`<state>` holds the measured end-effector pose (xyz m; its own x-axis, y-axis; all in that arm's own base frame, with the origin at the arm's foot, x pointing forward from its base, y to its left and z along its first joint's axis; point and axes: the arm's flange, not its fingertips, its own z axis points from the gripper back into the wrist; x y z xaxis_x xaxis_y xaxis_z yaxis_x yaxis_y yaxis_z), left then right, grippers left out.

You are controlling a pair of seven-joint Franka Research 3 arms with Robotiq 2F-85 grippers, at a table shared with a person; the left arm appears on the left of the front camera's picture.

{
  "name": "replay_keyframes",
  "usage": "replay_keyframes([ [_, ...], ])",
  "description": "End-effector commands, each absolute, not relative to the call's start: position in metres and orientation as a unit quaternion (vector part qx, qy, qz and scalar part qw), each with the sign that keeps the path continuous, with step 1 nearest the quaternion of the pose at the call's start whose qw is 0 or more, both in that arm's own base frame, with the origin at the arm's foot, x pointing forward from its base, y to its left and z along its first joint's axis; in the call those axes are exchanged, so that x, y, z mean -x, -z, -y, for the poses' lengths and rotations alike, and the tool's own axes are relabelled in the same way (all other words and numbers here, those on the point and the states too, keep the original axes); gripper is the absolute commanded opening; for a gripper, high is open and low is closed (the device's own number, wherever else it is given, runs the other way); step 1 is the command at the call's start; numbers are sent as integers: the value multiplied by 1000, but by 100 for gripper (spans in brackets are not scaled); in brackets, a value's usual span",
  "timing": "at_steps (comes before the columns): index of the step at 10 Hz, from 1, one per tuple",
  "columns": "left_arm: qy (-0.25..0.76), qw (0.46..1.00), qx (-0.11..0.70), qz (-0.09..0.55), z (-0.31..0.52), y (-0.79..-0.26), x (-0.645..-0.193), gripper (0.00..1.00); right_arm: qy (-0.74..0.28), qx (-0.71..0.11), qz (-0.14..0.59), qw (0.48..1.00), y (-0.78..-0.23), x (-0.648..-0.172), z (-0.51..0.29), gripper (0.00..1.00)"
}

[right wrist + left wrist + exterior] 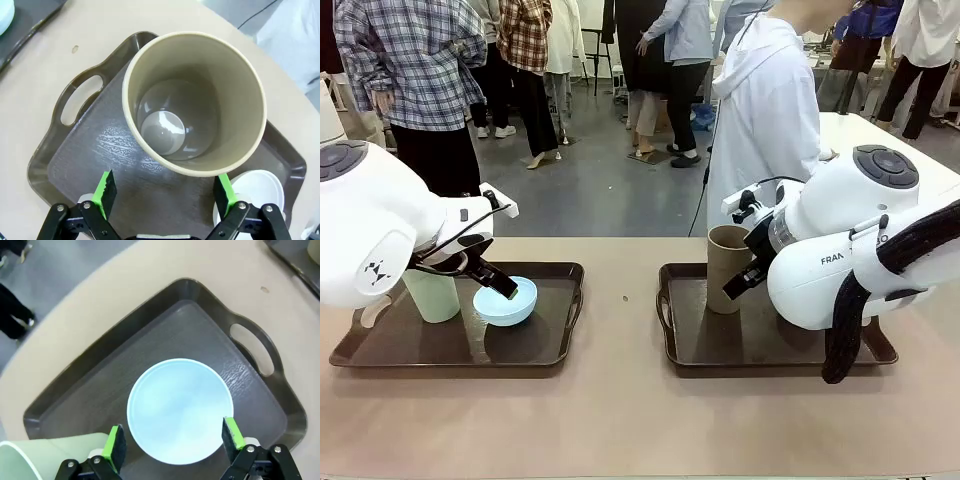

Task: Set up a tray with a mat and arrange the tableware.
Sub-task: Pick up the Picnic Bowl and Reusable plastic cup from the Handle tray in front of the human's position and hold them in the air.

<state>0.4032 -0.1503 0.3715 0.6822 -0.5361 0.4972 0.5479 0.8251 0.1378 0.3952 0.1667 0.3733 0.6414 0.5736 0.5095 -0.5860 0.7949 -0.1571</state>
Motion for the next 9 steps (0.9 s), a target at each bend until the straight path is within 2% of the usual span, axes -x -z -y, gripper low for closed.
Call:
replay_keyframes([
  [1, 296, 917, 11, 268, 150, -372, -403, 100, -320, -11, 277, 906, -373, -395, -167, 100],
  [9, 296, 917, 11, 268, 150, -372, -403, 100, -320, -11, 277, 906, -373, -395, -167, 100],
])
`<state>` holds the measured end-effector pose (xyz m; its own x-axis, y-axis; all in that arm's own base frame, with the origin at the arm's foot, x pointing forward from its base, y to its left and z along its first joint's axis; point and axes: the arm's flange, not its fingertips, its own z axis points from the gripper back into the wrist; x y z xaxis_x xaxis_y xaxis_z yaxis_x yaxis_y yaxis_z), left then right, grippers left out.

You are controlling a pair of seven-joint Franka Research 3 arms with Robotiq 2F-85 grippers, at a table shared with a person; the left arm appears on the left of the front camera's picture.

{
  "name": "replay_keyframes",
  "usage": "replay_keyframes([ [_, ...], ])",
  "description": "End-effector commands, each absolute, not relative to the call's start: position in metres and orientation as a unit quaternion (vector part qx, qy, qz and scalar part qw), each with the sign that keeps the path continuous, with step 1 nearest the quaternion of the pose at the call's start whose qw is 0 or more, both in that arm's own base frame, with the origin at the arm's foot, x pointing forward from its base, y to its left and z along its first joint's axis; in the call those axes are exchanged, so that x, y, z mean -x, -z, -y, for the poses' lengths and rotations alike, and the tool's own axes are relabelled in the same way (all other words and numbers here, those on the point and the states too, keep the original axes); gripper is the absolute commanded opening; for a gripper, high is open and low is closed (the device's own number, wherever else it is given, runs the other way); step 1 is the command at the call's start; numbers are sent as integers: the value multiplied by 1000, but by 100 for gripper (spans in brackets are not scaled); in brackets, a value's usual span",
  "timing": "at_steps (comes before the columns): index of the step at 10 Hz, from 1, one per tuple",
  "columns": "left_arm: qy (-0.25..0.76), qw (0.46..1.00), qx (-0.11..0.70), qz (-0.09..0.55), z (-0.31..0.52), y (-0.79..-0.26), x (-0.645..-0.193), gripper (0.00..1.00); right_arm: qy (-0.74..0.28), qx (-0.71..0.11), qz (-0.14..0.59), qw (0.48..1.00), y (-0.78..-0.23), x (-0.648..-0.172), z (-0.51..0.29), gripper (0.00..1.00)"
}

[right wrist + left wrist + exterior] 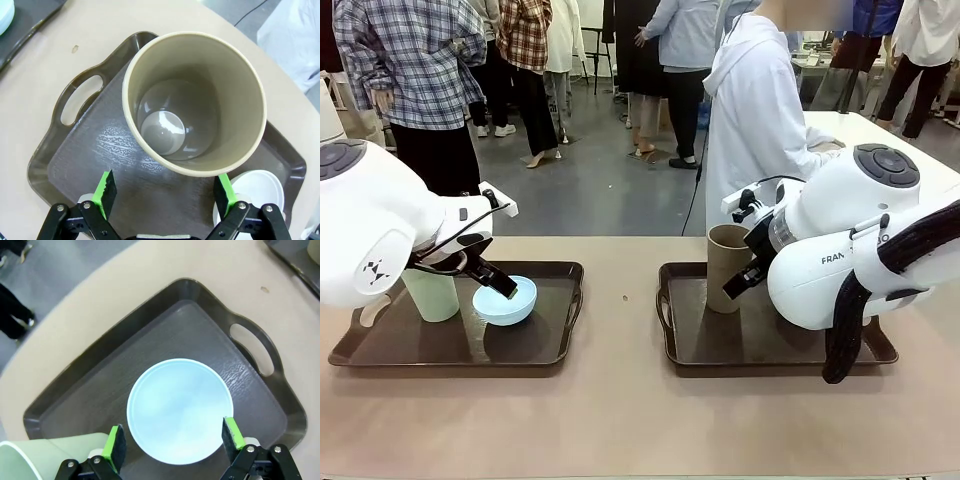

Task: Set up a tray with a mat and arrange the tableware.
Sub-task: Pick up the Picnic Bowl and Reusable plastic cup from the Handle tray in front of the human's position and hold them in the air.

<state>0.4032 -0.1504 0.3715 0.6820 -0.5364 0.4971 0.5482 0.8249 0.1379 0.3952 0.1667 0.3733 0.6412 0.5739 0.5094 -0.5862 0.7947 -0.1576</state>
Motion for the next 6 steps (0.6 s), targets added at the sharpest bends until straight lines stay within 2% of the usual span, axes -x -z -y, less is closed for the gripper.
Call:
replay_keyframes([
  [1, 296, 917, 11, 268, 150, -372, -403, 100, -320, -11, 277, 906, -373, -395, -167, 100],
  [6, 296, 917, 11, 268, 150, -372, -403, 100, -320, -11, 277, 906, -373, -395, -167, 100],
])
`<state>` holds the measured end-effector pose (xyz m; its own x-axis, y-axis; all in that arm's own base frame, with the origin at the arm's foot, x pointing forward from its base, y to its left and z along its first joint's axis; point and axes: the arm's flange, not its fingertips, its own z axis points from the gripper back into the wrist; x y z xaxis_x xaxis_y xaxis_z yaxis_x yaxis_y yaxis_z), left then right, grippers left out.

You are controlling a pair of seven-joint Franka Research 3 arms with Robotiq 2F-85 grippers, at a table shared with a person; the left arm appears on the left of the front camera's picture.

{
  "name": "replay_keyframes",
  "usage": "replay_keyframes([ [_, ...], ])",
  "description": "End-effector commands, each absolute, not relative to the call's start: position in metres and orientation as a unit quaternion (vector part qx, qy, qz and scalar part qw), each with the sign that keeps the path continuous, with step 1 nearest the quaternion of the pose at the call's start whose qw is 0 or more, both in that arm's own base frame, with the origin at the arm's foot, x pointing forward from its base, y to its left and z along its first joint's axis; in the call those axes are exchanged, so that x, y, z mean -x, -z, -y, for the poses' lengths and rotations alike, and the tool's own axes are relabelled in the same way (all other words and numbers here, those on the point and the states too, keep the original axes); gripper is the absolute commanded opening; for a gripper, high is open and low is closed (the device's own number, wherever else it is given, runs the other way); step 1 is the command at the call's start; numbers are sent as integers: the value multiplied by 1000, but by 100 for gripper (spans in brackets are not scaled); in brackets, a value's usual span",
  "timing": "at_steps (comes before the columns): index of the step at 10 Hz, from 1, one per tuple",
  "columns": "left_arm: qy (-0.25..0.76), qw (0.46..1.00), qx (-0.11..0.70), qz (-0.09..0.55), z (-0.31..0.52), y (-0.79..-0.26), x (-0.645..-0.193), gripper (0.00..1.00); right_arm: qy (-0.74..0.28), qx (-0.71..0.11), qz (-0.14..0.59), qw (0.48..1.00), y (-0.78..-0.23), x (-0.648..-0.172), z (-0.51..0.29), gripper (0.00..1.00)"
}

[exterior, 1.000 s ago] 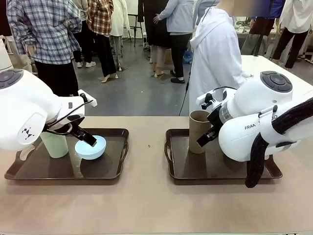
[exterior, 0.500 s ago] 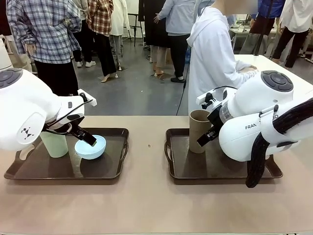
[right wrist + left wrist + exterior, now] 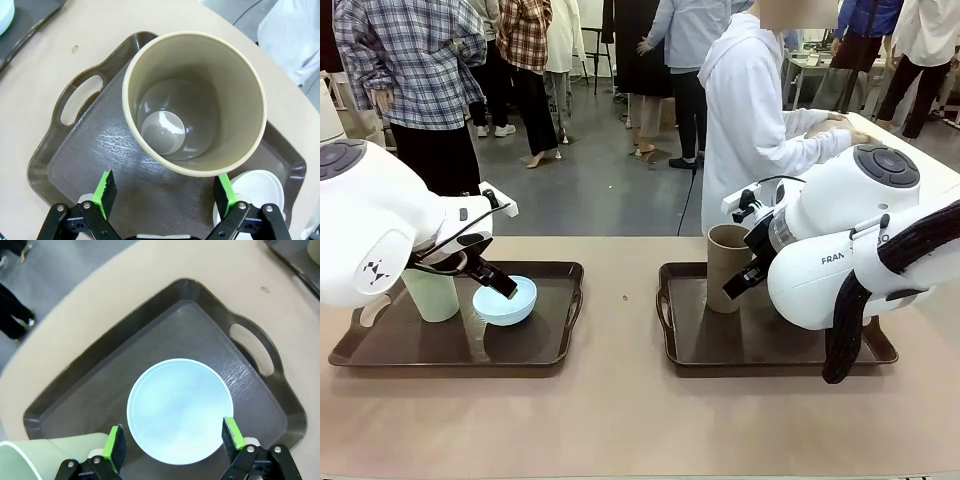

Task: Set up a tray with a mat and arrange the tableware.
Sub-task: Pick up the Picnic Bowl and Reusable plastic cup from the Handle tray in front of the human's position and hold them in the air.

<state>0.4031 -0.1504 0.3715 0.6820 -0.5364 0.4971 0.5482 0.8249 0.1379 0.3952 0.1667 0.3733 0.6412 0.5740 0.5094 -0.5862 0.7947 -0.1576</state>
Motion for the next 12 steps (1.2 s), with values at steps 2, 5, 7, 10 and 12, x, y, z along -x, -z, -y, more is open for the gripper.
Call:
replay_keyframes([
  [2, 314, 911, 11, 267, 151, -373, -385, 100, -317, -1, 269, 909, -384, -380, -158, 100],
  [5, 312, 912, 3, 265, 142, -412, -323, 100, -281, -1, 235, 931, -433, -319, -150, 100],
  [7, 304, 931, 17, 201, 138, -415, -270, 100, -297, 21, 197, 934, -442, -260, -140, 100],
  [10, 290, 941, 47, 166, 121, -407, -223, 100, -290, 5, 137, 947, -412, -206, -127, 100],
  [12, 318, 931, 23, 175, 169, -456, -327, 100, -297, 18, 165, 940, -481, -295, -162, 100],
])
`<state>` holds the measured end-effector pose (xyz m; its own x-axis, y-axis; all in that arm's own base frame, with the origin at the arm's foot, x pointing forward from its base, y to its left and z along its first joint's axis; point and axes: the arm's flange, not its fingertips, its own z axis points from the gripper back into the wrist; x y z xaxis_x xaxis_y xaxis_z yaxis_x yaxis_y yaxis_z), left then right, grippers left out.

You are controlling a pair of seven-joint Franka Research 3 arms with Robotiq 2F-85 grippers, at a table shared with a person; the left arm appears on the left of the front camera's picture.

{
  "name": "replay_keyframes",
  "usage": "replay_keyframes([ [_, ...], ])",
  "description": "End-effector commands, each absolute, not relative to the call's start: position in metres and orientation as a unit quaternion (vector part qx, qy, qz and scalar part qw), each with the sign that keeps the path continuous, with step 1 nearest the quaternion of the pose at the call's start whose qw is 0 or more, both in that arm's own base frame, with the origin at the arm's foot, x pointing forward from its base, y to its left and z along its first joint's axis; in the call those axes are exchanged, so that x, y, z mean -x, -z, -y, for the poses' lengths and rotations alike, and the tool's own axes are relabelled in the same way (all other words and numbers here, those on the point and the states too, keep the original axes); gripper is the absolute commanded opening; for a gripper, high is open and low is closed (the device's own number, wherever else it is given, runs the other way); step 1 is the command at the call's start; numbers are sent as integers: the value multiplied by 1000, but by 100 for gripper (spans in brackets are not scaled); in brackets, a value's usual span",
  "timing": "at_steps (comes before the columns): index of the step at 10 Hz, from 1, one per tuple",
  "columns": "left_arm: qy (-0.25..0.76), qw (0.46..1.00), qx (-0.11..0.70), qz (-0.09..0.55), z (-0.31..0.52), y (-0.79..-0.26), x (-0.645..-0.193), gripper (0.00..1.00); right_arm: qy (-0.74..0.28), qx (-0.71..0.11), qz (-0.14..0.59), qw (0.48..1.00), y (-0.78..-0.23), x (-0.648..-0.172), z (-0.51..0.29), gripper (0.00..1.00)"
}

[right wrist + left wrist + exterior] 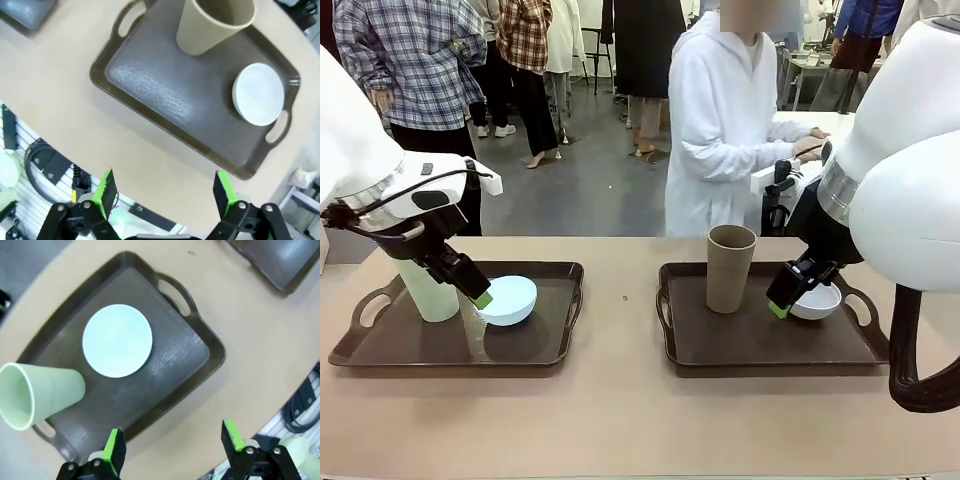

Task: Set up a tray with a mat and arrange the tableware.
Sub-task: Pick up the Picnic Bowl and Reusable plastic cup from the Handle tray in front of the human's position and hold them in the air.

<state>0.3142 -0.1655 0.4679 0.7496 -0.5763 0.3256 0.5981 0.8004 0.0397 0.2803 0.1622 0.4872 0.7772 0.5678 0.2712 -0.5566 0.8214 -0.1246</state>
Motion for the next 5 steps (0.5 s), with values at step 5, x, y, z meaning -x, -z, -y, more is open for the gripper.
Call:
replay_keyframes([
  [5, 362, 902, 193, 138, 121, -488, -310, 100, -254, -45, 64, 964, -479, -283, -110, 100],
])
